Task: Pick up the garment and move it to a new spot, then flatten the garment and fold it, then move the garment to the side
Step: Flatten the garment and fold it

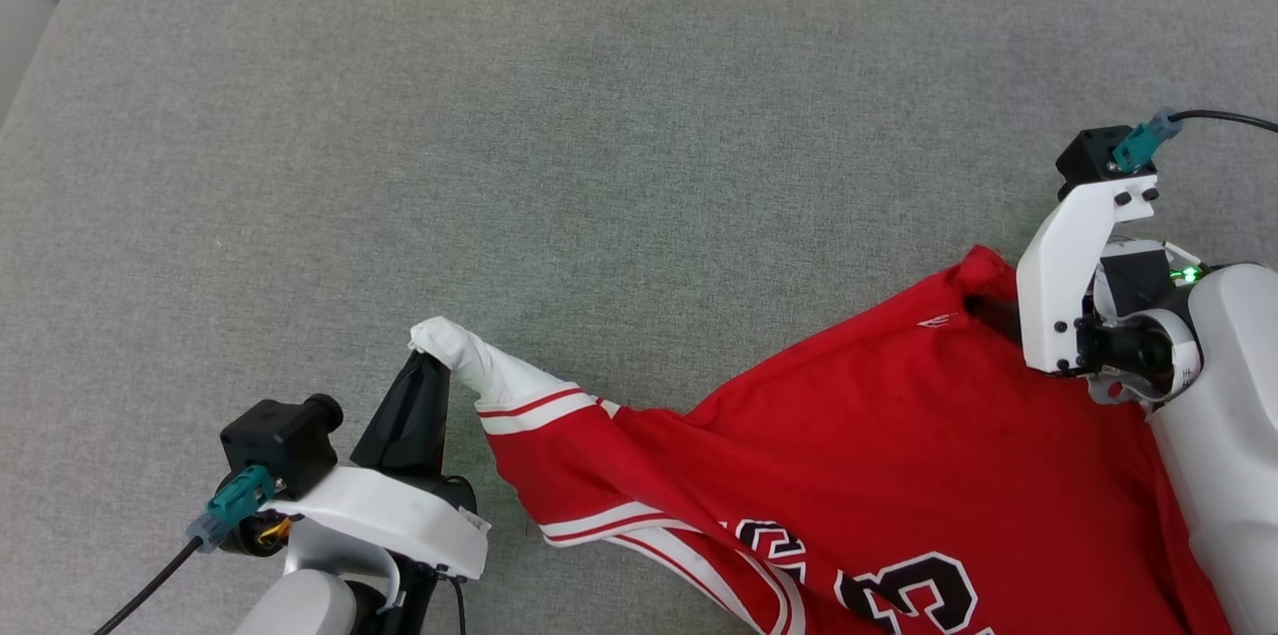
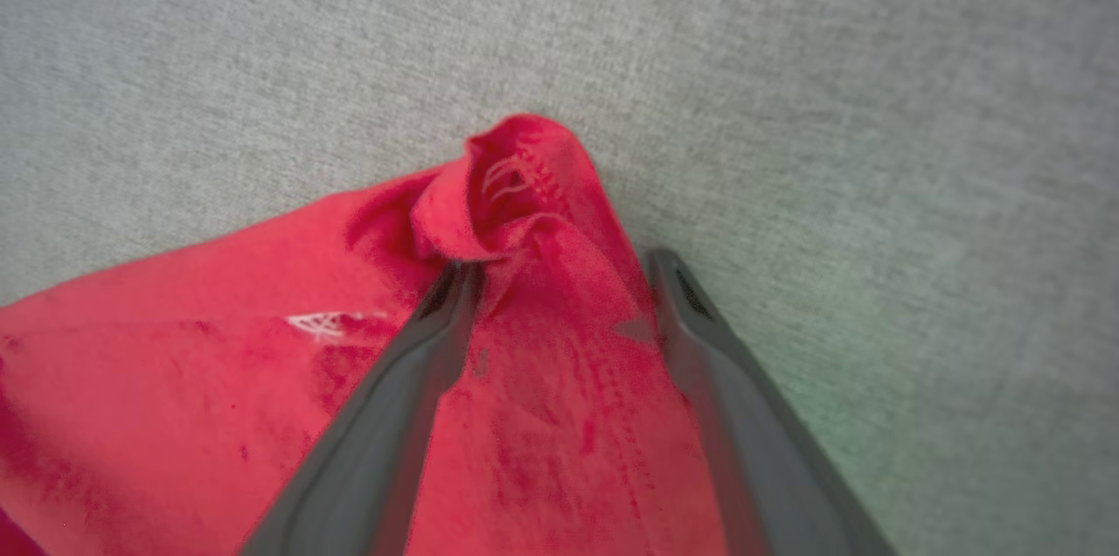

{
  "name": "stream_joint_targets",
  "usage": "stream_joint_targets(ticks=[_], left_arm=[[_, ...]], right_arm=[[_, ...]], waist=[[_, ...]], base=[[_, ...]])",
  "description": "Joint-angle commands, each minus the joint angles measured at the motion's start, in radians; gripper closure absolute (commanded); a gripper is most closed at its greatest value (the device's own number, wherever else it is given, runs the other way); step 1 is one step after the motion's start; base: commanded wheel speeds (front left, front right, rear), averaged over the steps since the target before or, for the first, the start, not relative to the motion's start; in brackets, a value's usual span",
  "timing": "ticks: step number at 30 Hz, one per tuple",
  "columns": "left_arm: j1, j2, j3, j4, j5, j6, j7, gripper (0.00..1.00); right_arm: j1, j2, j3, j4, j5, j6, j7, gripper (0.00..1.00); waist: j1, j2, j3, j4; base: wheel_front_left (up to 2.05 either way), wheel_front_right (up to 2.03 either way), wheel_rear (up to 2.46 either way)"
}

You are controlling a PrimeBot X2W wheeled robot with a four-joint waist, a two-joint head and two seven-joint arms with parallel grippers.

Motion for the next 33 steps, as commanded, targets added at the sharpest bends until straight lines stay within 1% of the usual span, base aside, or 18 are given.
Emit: stream_joint_targets(ticks=[1, 2, 3, 5, 7, 12, 17, 21, 26, 30, 33], left_arm=[[-0.008, -0.004, 0.001, 0.005, -0.001, -0.004, -0.007, 1.00], [-0.008, -0.005, 0.000, 0.010, -0.002, -0.006, -0.008, 1.00], [-0.007, -0.005, 0.001, 0.015, -0.004, -0.007, -0.010, 1.00], [-0.006, -0.003, 0.006, 0.024, -0.009, -0.004, -0.013, 1.00], [-0.006, 0.003, 0.012, 0.031, -0.004, 0.001, -0.016, 1.00], [-0.020, 0.016, 0.043, 0.046, 0.003, 0.016, -0.034, 1.00], [-0.070, 0.035, 0.079, 0.056, 0.006, 0.015, -0.042, 1.00], [-0.161, 0.047, 0.105, 0.080, 0.008, 0.007, -0.038, 1.00], [-0.329, 0.053, 0.137, 0.149, -0.009, -0.017, -0.023, 1.00], [-0.482, 0.051, 0.149, 0.226, -0.015, -0.042, -0.009, 1.00], [-0.602, 0.051, 0.147, 0.281, -0.007, -0.057, 0.009, 1.00]], right_arm=[[0.051, 0.020, 0.026, 0.058, 0.006, -0.001, 0.035, 0.50], [0.056, 0.023, 0.033, 0.070, 0.010, -0.001, 0.034, 0.98], [0.055, 0.025, 0.037, 0.075, 0.017, -0.001, 0.027, 1.00], [0.040, 0.027, 0.047, 0.073, 0.025, -0.001, 0.005, 1.00], [0.021, 0.014, 0.047, 0.061, 0.033, -0.001, -0.042, 1.00], [0.011, -0.001, 0.001, 0.019, 0.008, -0.001, -0.243, 1.00], [0.043, 0.021, -0.070, 0.000, -0.029, -0.001, -0.417, 1.00], [0.051, 0.039, -0.123, -0.038, -0.055, -0.001, -0.525, 1.00], [0.000, 0.071, -0.174, -0.104, -0.098, -0.001, -0.633, 1.00], [-0.064, 0.097, -0.205, -0.145, -0.128, -0.001, -0.672, 1.00], [-0.134, 0.107, -0.223, -0.170, -0.145, -0.001, -0.681, 1.00]], waist=[[-0.0001, -0.0001, 0.000, 0.001], [-0.0001, -0.0001, -0.002, 0.001], [-0.0001, -0.0001, -0.004, 0.001], [-0.0001, -0.0001, -0.015, -0.006], [-0.0001, -0.0001, -0.031, -0.011], [-0.0001, -0.0001, -0.096, -0.030], [-0.0001, -0.0001, -0.171, -0.054], [-0.0001, -0.0001, -0.213, -0.075], [-0.0001, -0.0001, -0.239, -0.105], [-0.0001, -0.0001, -0.240, -0.124], [-0.0001, -0.0001, -0.224, -0.134]], base=[[0.00, 0.00, 0.00], [0.00, 0.00, 0.00], [0.00, 0.00, 0.00], [0.00, 0.00, 0.00], [0.00, 0.00, 0.00], [0.00, 0.00, 0.00], [0.00, 0.00, 0.00], [0.00, 0.00, 0.00], [0.00, 0.00, 0.00], [0.00, 0.00, 0.00], [0.00, 0.00, 0.00]])
